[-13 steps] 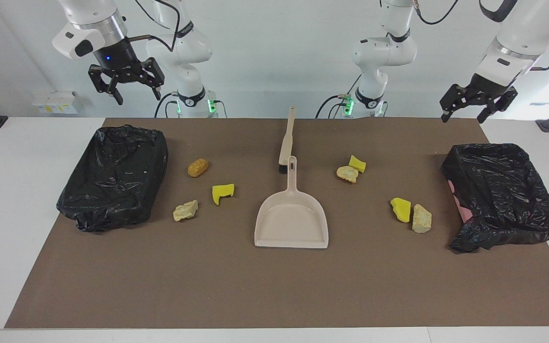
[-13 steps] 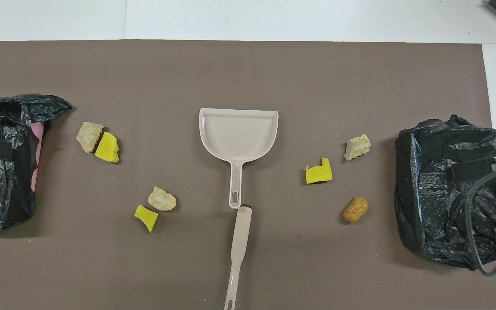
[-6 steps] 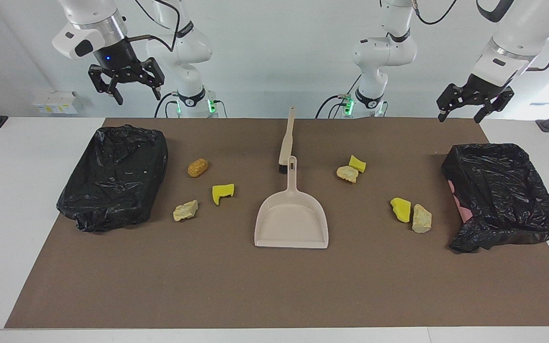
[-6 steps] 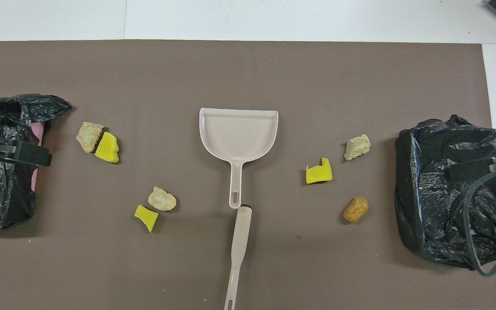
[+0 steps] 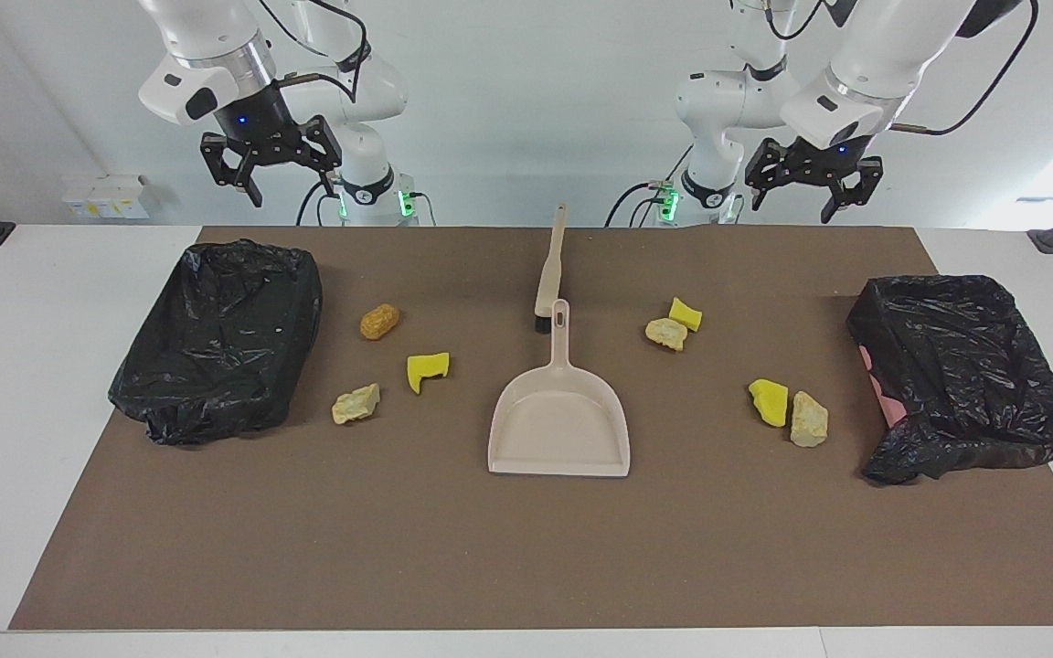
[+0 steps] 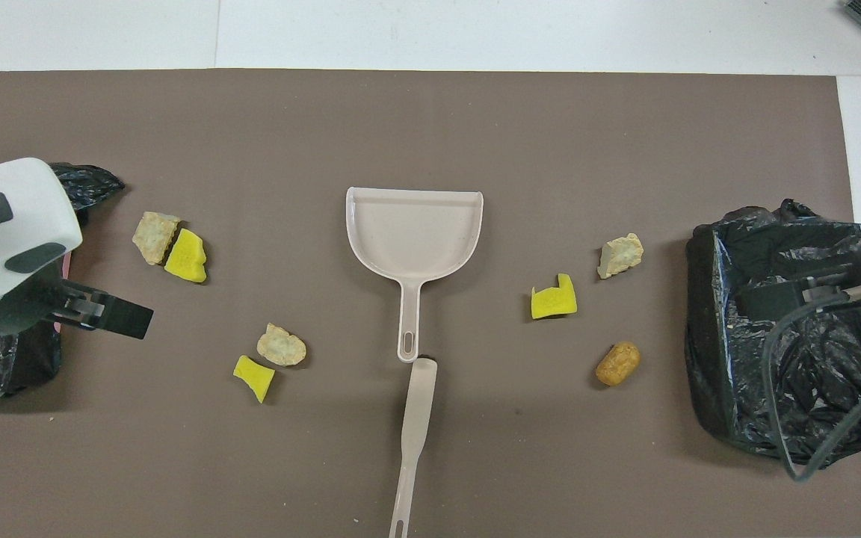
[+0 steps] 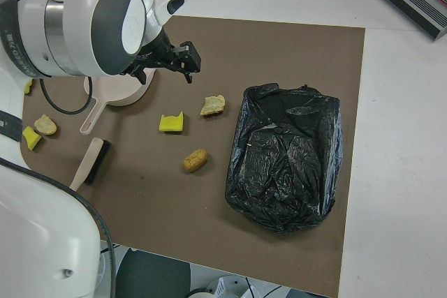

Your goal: Sweep and dump trash in bin

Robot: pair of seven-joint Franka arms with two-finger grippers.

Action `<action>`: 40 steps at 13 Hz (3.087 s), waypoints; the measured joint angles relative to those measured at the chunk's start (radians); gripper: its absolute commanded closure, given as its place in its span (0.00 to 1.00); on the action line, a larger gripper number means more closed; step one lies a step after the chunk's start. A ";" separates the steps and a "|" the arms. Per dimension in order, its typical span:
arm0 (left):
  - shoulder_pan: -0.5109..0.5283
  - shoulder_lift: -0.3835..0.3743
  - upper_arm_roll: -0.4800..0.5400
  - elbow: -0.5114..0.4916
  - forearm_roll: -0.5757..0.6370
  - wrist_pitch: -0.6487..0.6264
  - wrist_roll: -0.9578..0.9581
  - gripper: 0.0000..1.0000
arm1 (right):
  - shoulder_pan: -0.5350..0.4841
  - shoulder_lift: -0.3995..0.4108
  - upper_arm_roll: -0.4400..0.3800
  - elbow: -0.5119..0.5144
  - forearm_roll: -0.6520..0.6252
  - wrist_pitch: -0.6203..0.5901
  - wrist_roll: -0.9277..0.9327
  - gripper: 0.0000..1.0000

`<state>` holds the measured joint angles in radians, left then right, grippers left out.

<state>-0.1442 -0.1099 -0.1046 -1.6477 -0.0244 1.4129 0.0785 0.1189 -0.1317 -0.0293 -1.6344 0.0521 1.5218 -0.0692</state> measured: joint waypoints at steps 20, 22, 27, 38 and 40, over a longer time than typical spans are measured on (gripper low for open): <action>-0.615 -0.147 -0.010 -0.773 -0.116 0.673 -0.384 0.00 | 0.358 0.275 0.009 -0.271 0.002 0.673 0.449 0.00; -0.686 -0.131 -0.010 -0.795 -0.116 0.737 -0.476 0.00 | 0.398 0.308 0.009 -0.240 0.002 0.666 0.475 0.00; -0.741 -0.068 -0.008 -0.819 -0.116 0.842 -0.511 0.00 | 0.439 0.412 0.009 -0.072 0.002 0.550 0.529 0.00; -0.742 -0.037 -0.008 -0.827 -0.116 0.871 -0.510 1.00 | 0.532 0.523 0.011 -0.059 0.003 0.617 0.636 0.07; -0.742 -0.032 -0.007 -0.827 -0.116 0.872 -0.509 1.00 | 0.541 0.528 0.016 -0.078 0.003 0.638 0.636 0.09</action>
<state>-0.8866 -0.1416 -0.1113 -2.4749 -0.1402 2.2847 -0.4302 0.6602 0.3965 -0.0131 -1.7126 0.0552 2.1602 0.5673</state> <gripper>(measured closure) 0.736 0.066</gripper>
